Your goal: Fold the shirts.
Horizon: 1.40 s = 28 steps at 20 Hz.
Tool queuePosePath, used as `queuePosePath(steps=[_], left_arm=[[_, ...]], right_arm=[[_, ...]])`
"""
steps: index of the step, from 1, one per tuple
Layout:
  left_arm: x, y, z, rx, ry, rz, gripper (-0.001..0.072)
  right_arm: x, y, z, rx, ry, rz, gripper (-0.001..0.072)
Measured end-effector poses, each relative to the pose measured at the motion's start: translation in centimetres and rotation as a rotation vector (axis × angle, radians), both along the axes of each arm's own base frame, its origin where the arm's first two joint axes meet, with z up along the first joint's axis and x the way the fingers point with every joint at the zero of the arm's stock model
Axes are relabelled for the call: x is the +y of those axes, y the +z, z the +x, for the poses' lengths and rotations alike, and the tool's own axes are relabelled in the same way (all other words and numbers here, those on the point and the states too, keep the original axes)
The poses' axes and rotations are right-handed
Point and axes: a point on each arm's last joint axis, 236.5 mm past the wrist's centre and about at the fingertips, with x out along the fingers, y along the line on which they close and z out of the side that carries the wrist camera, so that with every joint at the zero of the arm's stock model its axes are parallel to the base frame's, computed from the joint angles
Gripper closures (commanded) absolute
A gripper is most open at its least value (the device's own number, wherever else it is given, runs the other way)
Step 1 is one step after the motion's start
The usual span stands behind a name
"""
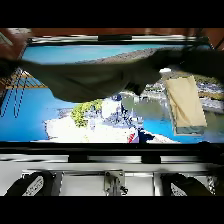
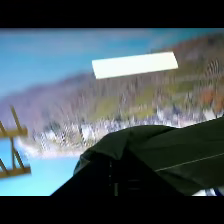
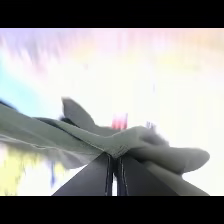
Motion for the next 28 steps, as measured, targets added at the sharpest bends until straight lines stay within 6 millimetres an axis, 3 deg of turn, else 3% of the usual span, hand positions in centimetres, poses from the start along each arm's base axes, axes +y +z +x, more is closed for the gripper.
queuePosePath(steps=[2,3,5,7,9,12,14,16,19,21,24,28], left_arm=[[-0.8,8.3,-4.5,-0.223,0.014,0.041,0.0671],[-1.3,11.4,-6.8,-0.312,0.018,0.056,0.067],[-2.1,16.0,-11.5,-0.459,0.03,0.075,0.0671],[-2.7,18.5,-14.9,-0.549,0.036,0.079,0.0671],[-2.9,19.6,-16.8,-0.59,0.046,0.085,0.0671],[-2.5,19.3,-17.2,-0.574,0.068,0.091,0.0671],[-1.9,17.6,-16.0,-0.505,0.083,0.11,0.0671],[-1.0,14.0,-13.9,-0.382,0.096,0.135,0.067],[0.4,6.6,-10.1,-0.162,0.101,0.144,0.067],[1.6,0.2,-7.3,0.001,0.112,0.138,0.0671],[3.1,-7.7,-3.4,0.172,0.129,0.112,0.067],[4.8,-15.7,1.7,0.328,0.156,0.076,0.067]], right_arm=[[-1.0,8.3,-3.7,-0.204,-0.005,0.048,0.0655],[-1.4,11.7,-5.9,-0.286,-0.002,0.078,0.0655],[-2.1,16.3,-10.1,-0.402,0.007,0.124,0.0655],[-2.7,18.9,-13.3,-0.469,0.011,0.161,0.0655],[-3.1,20.1,-15.4,-0.496,0.015,0.181,0.0655],[-2.9,18.4,-15.8,-0.422,0.027,0.156,0.0655],[-2.7,15.3,-14.6,-0.305,0.024,0.103,0.0654],[-2.7,11.4,-12.6,-0.172,0.011,0.042,0.0654],[-2.3,4.4,-8.3,0.038,-0.005,-0.032,0.0654],[-1.5,-1.1,-5.0,0.175,-0.007,-0.063,0.0654],[0.0,-8.3,1.0,0.301,-0.019,-0.061,0.0654],[2.2,-14.6,8.9,0.311,-0.063,0.045,0.0654]])
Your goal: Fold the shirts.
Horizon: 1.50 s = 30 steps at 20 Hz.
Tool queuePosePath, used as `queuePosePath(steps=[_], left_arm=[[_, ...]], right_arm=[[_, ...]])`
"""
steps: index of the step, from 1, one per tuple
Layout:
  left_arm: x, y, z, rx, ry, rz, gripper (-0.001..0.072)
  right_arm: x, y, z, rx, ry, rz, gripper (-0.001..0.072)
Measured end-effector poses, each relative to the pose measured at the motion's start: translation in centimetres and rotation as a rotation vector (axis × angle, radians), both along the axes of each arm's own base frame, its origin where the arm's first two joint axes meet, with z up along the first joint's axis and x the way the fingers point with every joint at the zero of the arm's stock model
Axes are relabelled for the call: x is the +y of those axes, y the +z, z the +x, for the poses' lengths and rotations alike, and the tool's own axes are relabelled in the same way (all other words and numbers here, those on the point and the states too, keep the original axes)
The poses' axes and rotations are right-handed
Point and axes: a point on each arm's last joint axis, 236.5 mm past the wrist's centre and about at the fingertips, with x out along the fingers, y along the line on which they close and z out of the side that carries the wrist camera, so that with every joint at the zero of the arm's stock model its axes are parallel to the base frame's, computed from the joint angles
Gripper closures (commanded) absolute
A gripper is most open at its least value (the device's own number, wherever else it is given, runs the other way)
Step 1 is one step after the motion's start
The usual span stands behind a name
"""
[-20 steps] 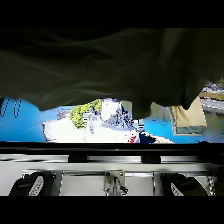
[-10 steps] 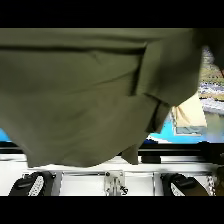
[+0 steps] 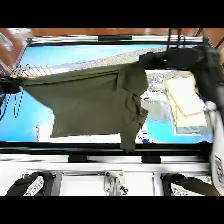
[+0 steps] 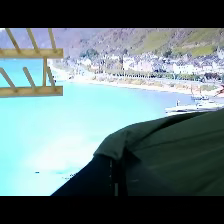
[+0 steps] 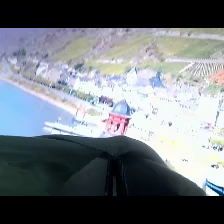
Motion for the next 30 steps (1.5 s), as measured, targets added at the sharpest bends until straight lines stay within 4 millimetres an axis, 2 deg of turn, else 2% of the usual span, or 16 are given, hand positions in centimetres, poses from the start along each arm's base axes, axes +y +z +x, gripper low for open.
queuePosePath(steps=[3,6,7,8,9,10,12,14,15,18,20,22,24,27,30], left_arm=[[0.5,-5.6,3.0,0.105,0.019,-0.056,0.0669],[0.3,-11.0,4.8,0.217,0.05,-0.153,0.0669],[0.1,-12.3,5.2,0.246,0.063,-0.191,0.0654],[-0.3,-13.5,5.6,0.271,0.073,-0.234,0.0487],[-0.5,-14.3,5.8,0.289,0.083,-0.265,0.0196],[-0.6,-14.9,6.0,0.303,0.093,-0.289,0.0073],[0.2,-15.0,6.2,0.319,0.115,-0.329,0.0074],[2.1,-14.7,5.5,0.354,0.141,-0.356,0.0085],[3.1,-14.7,4.7,0.388,0.15,-0.369,0.0091],[5.7,-16.8,0.3,0.549,0.185,-0.41,0.0108],[5.7,-19.4,-3.6,0.685,0.179,-0.455,0.0106],[5.0,-22.0,-7.1,0.794,0.163,-0.495,0.0087],[3.6,-24.0,-9.7,0.871,0.129,-0.528,0.0088],[2.3,-25.6,-11.1,0.899,0.101,-0.56,0.01],[1.2,-26.6,-11.3,0.91,0.082,-0.586,0.0101]], right_arm=[[0.5,-4.2,4.0,0.009,-0.067,0.058,0.0651],[0.8,-9.2,5.5,0.096,-0.11,0.085,0.0636],[0.9,-10.6,5.6,0.132,-0.12,0.092,0.0443],[1.0,-11.8,5.5,0.168,-0.13,0.101,0.0146],[1.0,-12.4,5.4,0.189,-0.136,0.106,0.0126],[0.9,-12.6,5.2,0.206,-0.138,0.109,0.0126],[0.2,-12.1,4.3,0.234,-0.129,0.097,0.0126],[-2.0,-11.3,2.6,0.267,-0.107,0.029,0.0126],[-3.4,-11.6,1.3,0.311,-0.095,-0.023,0.0126],[-8.6,-13.6,-4.1,0.504,-0.081,-0.162,0.0126],[-11.0,-15.4,-8.0,0.632,-0.088,-0.185,0.0127],[-11.7,-17.3,-11.5,0.739,-0.085,-0.157,0.0126],[-11.5,-18.8,-14.3,0.81,-0.074,-0.116,0.0127],[-11.1,-20.3,-16.6,0.866,-0.066,-0.081,0.0126],[-11.0,-21.0,-17.2,0.874,-0.073,-0.067,0.0127]])
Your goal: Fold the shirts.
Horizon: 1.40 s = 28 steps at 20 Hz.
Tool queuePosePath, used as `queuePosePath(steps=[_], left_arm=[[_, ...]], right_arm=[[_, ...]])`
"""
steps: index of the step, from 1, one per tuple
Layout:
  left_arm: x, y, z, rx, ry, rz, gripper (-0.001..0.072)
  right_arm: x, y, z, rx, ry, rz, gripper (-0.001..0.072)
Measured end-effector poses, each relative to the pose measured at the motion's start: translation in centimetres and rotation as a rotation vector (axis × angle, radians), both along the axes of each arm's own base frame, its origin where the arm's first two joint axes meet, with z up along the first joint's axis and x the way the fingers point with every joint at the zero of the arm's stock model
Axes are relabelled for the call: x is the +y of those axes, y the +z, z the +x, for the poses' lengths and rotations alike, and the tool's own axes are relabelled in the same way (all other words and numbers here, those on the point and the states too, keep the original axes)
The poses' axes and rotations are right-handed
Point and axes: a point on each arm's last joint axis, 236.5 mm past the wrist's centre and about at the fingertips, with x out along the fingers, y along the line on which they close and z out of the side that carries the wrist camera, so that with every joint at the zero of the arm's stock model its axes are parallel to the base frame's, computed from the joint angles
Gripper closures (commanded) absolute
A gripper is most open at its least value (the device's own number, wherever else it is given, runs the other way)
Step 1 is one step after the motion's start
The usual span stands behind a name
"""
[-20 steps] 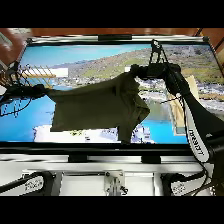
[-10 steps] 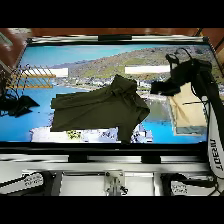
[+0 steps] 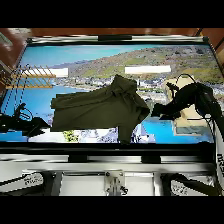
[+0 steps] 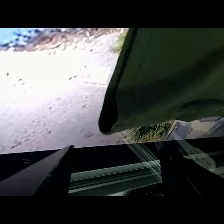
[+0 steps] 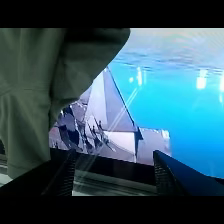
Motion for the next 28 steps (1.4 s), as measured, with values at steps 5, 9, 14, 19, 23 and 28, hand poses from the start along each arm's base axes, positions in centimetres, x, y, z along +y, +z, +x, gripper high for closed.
queuePosePath(steps=[5,9,14,19,23,28], left_arm=[[-2.0,-1.4,0.9,0.004,-0.008,-0.042,0.0342],[-2.5,-2.1,1.9,-0.011,0.001,-0.027,0.067],[-2.5,-2.1,2.4,-0.02,0.014,-0.017,0.0671],[-2.3,-1.4,2.9,-0.043,0.009,-0.01,0.067],[-2.2,-0.9,3.4,-0.059,0.006,-0.005,0.0671],[-2.1,-0.5,3.5,-0.065,0.002,-0.004,0.067]], right_arm=[[0.1,-0.3,-0.1,-0.005,-0.008,0.006,0.0126],[0.1,-1.3,-1.3,0.034,-0.013,0.007,0.0126],[1.8,-4.0,-1.1,0.019,-0.152,0.087,0.0142],[3.1,-4.8,1.1,-0.059,-0.247,0.132,0.0142],[4.4,-6.3,1.3,-0.04,-0.272,0.138,0.0168],[5.9,-7.4,2.1,-0.047,-0.313,0.143,0.0341]])
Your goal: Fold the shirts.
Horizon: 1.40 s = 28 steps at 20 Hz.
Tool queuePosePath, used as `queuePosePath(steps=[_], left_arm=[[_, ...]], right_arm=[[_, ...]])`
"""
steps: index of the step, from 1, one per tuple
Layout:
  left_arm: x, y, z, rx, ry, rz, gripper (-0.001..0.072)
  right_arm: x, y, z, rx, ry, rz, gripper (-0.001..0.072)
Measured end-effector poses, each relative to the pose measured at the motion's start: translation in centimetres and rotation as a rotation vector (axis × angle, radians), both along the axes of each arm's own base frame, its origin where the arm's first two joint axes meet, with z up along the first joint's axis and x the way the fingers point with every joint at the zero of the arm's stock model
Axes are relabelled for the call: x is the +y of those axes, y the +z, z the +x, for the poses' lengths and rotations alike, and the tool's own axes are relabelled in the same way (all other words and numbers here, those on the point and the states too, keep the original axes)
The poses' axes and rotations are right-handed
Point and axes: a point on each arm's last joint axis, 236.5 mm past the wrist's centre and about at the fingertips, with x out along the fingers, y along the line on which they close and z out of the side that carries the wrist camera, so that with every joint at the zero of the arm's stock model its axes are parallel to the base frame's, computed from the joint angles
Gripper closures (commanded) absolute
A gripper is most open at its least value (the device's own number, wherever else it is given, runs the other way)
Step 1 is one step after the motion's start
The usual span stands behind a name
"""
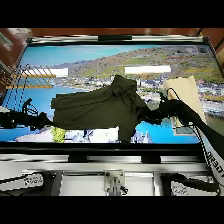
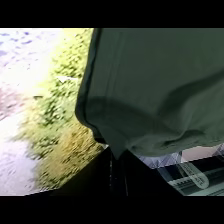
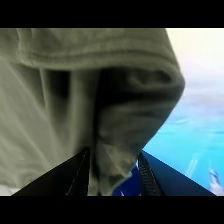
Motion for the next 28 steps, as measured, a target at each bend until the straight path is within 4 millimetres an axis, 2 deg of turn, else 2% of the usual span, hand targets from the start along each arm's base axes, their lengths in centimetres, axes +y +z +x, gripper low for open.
queuePosePath(steps=[1,2,3,6,8,10,11,13,15,16,18,19,21,22,23,25,26,28], left_arm=[[0.0,0.1,0.0,-0.002,0.0,0.001,0.067],[0.0,0.1,0.1,-0.003,-0.001,0.001,0.067],[0.1,0.3,0.2,-0.008,-0.002,0.003,0.0671],[0.6,1.6,1.3,-0.05,-0.005,0.022,0.0672],[1.4,3.9,2.9,-0.122,-0.008,0.057,0.0671],[2.3,7.6,5.0,-0.232,-0.007,0.105,0.0671],[2.5,10.8,6.5,-0.323,-0.003,0.124,0.0671],[2.3,19.3,9.2,-0.572,0.004,0.163,0.0671],[1.8,30.5,10.6,-0.881,0.038,0.216,0.067],[1.5,36.7,10.2,-1.045,0.064,0.253,0.067],[0.6,47.7,7.5,-1.33,0.119,0.328,0.0671],[-0.1,52.9,5.0,-1.469,0.149,0.367,0.0671],[-1.7,60.9,-0.6,-1.698,0.206,0.43,0.0671],[-2.6,63.5,-3.5,-1.783,0.223,0.458,0.0671],[-3.4,65.3,-6.0,-1.841,0.237,0.482,0.0671],[-4.5,67.2,-10.0,-1.903,0.271,0.518,0.0671],[-4.7,67.5,-11.2,-1.905,0.285,0.534,0.067],[-5.0,66.9,-12.6,-1.868,0.294,0.564,0.067]], right_arm=[[0.0,-0.1,0.4,-0.011,-0.014,-0.006,0.0528],[-0.2,-0.3,0.6,-0.015,-0.028,-0.011,0.0627],[-0.2,-0.3,0.8,-0.02,-0.037,-0.015,0.0655],[-0.6,0.6,1.3,-0.064,-0.027,-0.038,0.0655],[-1.0,3.0,2.2,-0.147,-0.007,-0.055,0.0655],[-1.5,7.1,3.4,-0.282,0.039,-0.083,0.0655],[-1.7,9.9,4.2,-0.369,0.064,-0.1,0.0655],[-1.9,17.6,5.8,-0.589,0.097,-0.134,0.0655],[-2.7,28.0,7.1,-0.87,0.076,-0.174,0.0655],[-3.2,34.4,7.1,-1.035,0.044,-0.188,0.0655],[-4.3,46.5,5.0,-1.338,-0.033,-0.204,0.0655],[-4.8,52.0,2.9,-1.473,-0.068,-0.206,0.0655],[-5.6,60.5,-2.1,-1.686,-0.123,-0.202,0.0655],[-5.9,63.4,-4.5,-1.762,-0.141,-0.199,0.0655],[-6.2,65.9,-6.9,-1.827,-0.153,-0.197,0.0655],[-6.6,69.0,-10.9,-1.92,-0.168,-0.207,0.0655],[-6.7,69.7,-12.4,-1.942,-0.164,-0.222,0.0655],[-6.8,69.8,-13.9,-1.941,-0.138,-0.27,0.0655]])
